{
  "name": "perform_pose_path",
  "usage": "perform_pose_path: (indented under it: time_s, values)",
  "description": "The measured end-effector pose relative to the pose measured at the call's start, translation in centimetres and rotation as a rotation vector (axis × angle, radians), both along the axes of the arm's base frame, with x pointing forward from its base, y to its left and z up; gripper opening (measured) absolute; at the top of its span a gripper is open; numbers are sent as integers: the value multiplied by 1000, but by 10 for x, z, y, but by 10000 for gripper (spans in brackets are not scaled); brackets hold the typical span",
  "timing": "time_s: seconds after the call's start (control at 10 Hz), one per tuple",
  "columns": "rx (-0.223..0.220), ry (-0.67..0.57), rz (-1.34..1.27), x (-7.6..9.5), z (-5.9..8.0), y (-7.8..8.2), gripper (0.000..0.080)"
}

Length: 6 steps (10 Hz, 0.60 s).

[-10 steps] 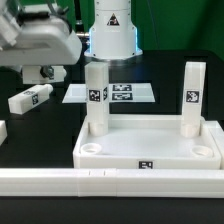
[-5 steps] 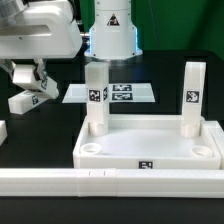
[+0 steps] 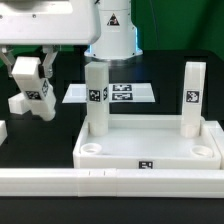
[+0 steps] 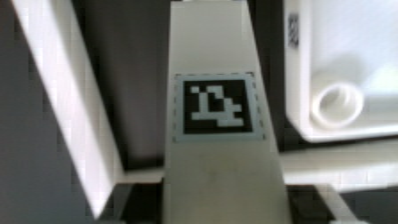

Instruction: Assemble desk

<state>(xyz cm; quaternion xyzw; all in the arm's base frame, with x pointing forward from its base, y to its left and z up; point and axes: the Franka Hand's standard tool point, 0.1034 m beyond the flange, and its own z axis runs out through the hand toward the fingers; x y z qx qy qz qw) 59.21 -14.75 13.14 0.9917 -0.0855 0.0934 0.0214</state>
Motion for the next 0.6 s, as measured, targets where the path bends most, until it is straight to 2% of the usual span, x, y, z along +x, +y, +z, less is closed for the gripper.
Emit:
perform_pose_path:
  time_s: [0.1,0.2,0.3,0.4,0.5,0.6]
  values:
    - [-59,-105,5,4,2,-8,290]
    - [-92,-155,9,2,1,-7,290]
    - [-71,-172,-11,11,4,10,290]
    - [-48,-191,-11,26,14,37,290]
    - [-40,-210,1,37,21,55,290]
    - [-35,-215,6,40,22,65,290]
